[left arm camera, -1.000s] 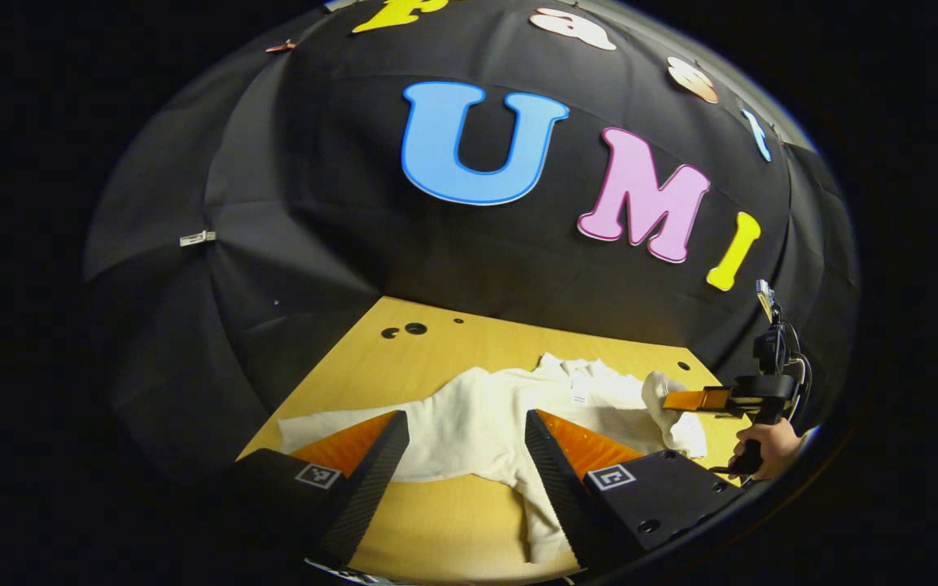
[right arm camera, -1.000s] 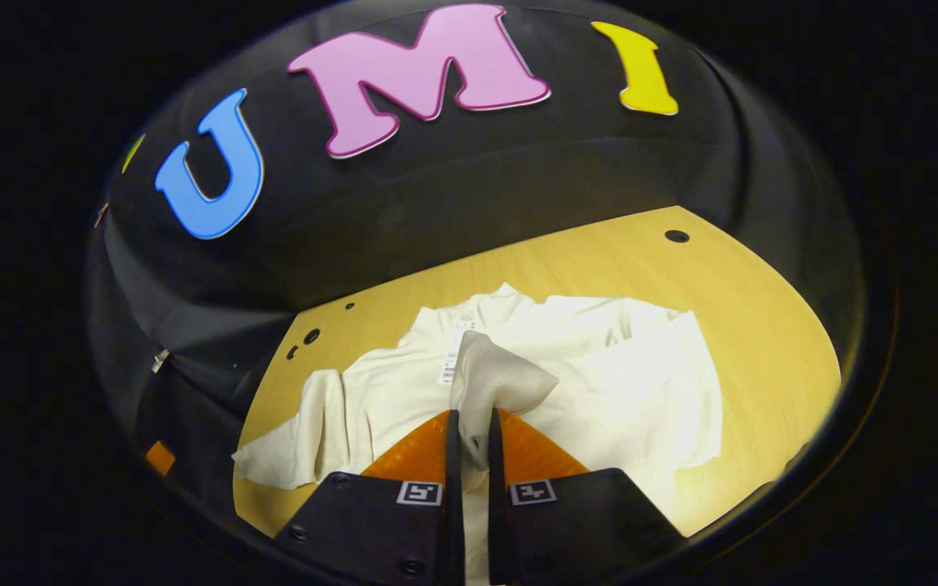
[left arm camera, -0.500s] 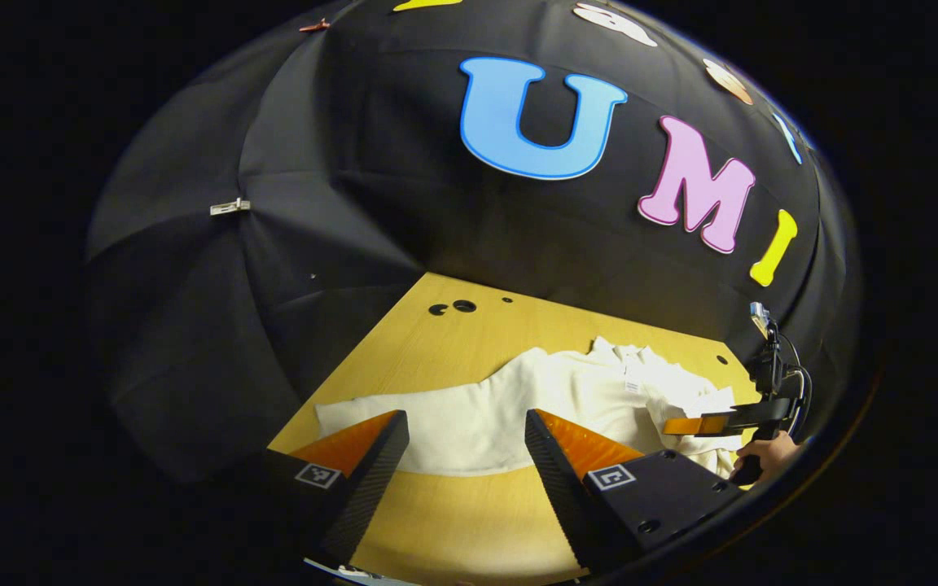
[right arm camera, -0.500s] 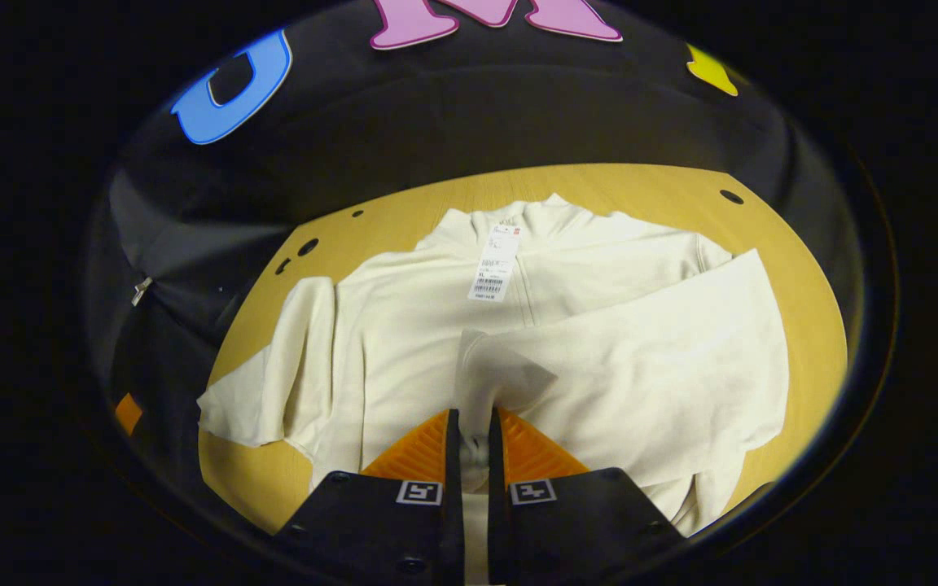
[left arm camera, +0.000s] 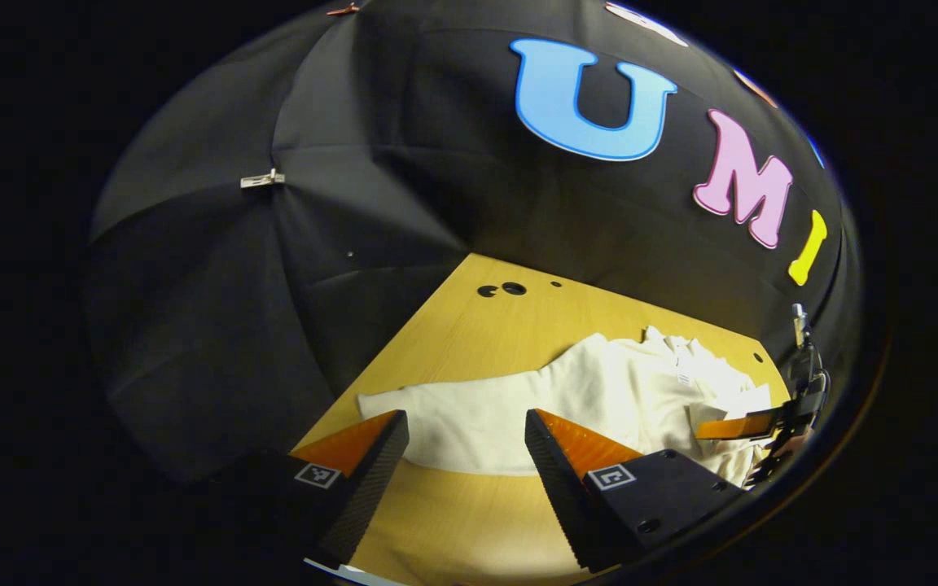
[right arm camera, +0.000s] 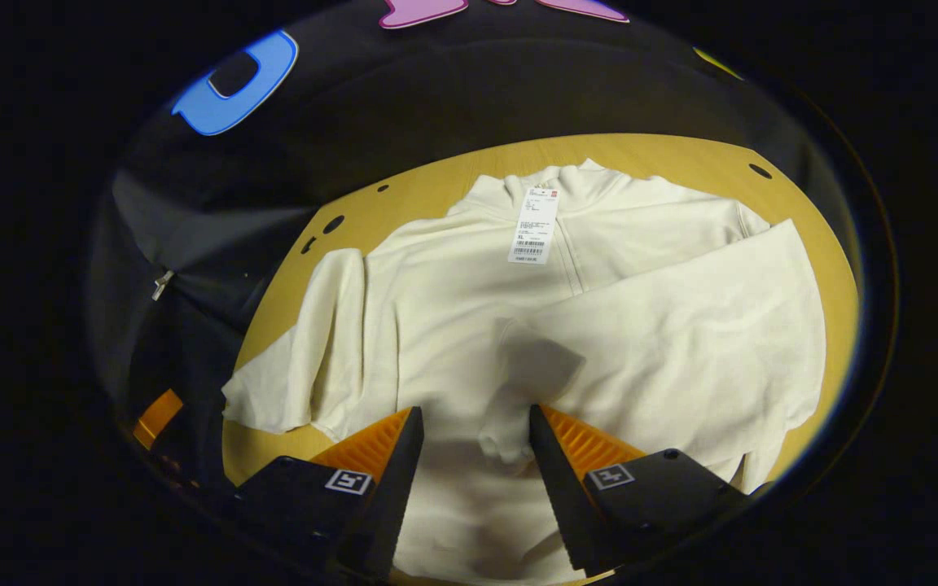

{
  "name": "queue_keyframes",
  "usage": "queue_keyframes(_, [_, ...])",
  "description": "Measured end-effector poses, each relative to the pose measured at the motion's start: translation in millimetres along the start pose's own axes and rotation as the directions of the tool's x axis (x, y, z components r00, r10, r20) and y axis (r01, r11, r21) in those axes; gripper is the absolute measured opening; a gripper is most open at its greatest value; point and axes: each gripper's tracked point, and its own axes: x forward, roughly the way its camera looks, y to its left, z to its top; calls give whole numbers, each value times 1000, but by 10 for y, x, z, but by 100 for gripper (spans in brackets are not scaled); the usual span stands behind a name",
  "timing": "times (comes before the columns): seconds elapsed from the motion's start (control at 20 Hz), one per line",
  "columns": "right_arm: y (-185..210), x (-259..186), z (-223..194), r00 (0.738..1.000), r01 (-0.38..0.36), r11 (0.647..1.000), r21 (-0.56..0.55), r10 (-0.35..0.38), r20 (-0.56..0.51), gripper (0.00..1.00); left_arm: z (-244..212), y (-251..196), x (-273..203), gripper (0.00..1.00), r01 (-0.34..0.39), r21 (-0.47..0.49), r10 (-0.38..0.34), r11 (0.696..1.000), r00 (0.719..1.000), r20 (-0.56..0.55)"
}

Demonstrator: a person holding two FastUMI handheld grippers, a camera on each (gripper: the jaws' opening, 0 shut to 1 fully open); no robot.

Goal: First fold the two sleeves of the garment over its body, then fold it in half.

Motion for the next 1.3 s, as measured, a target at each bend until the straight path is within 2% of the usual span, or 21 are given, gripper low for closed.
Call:
queue_keyframes(0.15, [67, -244, 157, 998, -49, 998, 43, 47, 51, 82, -117, 276, 157, 95, -78, 23, 78, 997, 996, -38])
queue_keyframes(0.2, [76, -350, 206, 996, -65, 996, 62, 61, 65, 87, -164, 341, 208, 94, -93, 25, 94, 995, 994, -55])
queue_keyframes(0.25, [76, -462, 247, 994, -81, 993, 85, 74, 80, 97, -220, 393, 292, 94, -103, 22, 105, 994, 991, -83])
queue_keyframes(0.35, [17, -628, 299, 992, -88, 991, 104, 77, 100, 96, -344, 523, 417, 94, -135, 35, 138, 990, 983, -123])
queue_keyframes(0.4, [-40, -713, 309, 991, -84, 990, 110, 72, 110, 96, -398, 564, 477, 89, -143, 47, 148, 989, 978, -145])
queue_keyframes(0.45, [-83, -786, 290, 991, -83, 990, 116, 69, 114, 96, -427, 613, 533, 94, -153, 62, 161, 986, 974, -160])
queue_keyframes(0.55, [-179, -913, 233, 991, -76, 987, 142, 59, 119, 96, -456, 715, 638, 95, -177, 83, 190, 981, 965, -182])
queue_keyframes(0.8, [-487, -1080, 8, 995, -27, 982, 185, 10, 95, 96, -693, 772, 832, 95, -176, 109, 200, 978, 937, -287])
queue_keyframes(0.95, [-546, -1130, -14, 995, -26, 978, 205, 6, 99, 96, -654, 736, 897, 95, -152, 84, 170, 985, 942, -291])
queue_keyframes(1.0, [-549, -1148, -22, 995, -29, 979, 203, 9, 98, 96, -645, 692, 884, 91, -152, 57, 162, 987, 939, -303])
queue_keyframes(1.05, [-551, -1163, -23, 995, -33, 979, 200, 13, 100, 96, -641, 696, 895, 80, -154, 54, 163, 987, 941, -298])
queue_keyframes(1.1, [-543, -1178, -22, 995, -39, 979, 198, 20, 101, 96, -667, 672, 924, 79, -136, 64, 149, 989, 944, -293])
queue_keyframes(1.15, [-535, -1201, -26, 994, -47, 979, 198, 27, 101, 96, -666, 627, 961, 73, -114, 89, 135, 990, 948, -289])
queue_keyframes(1.3, [-573, -1258, -41, 994, -60, 977, 205, 40, 101, 96, -629, 503, 977, 33, -76, 117, 106, 990, 954, -279])
